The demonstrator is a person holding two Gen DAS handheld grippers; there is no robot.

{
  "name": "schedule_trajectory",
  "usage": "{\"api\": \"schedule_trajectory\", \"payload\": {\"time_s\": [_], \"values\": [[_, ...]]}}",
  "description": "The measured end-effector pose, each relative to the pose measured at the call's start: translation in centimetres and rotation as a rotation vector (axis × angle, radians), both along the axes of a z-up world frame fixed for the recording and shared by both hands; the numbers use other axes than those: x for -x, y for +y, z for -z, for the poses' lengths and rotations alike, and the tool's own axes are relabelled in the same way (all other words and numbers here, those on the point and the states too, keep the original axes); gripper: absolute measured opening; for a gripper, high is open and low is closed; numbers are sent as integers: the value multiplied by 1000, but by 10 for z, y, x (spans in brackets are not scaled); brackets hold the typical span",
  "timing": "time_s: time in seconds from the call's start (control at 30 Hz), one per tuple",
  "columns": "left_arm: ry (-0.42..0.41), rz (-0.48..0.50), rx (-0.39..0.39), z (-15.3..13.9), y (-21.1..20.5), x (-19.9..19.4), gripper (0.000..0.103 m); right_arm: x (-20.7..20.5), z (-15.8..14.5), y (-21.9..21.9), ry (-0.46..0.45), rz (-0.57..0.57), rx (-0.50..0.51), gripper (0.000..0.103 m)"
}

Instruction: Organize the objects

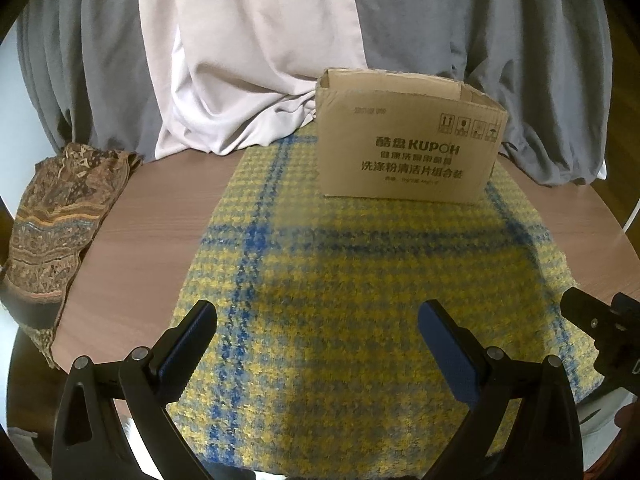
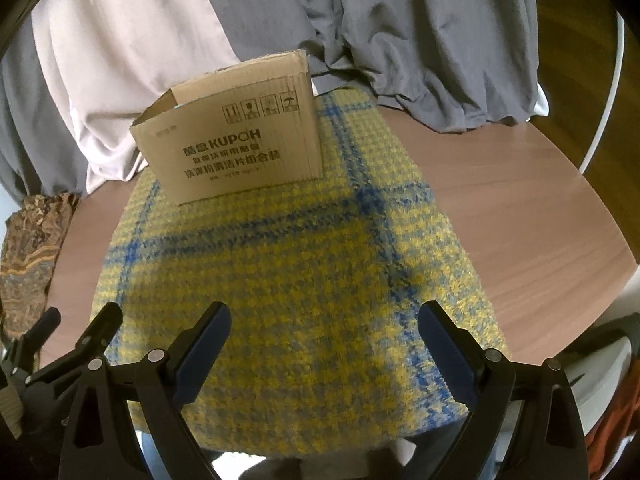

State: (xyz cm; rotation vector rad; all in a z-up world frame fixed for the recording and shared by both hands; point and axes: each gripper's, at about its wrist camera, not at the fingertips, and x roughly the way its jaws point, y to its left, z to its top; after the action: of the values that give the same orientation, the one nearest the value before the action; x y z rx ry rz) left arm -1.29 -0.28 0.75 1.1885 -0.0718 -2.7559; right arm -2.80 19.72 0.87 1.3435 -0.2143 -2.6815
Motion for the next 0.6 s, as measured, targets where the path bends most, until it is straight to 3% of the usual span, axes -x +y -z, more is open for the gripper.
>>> {"api": "schedule_trajectory", "payload": {"time_s": [0.6], "values": [[-10,-29,5,3,-3,0,102,3,5,1,-8,12,-3,95]]}}
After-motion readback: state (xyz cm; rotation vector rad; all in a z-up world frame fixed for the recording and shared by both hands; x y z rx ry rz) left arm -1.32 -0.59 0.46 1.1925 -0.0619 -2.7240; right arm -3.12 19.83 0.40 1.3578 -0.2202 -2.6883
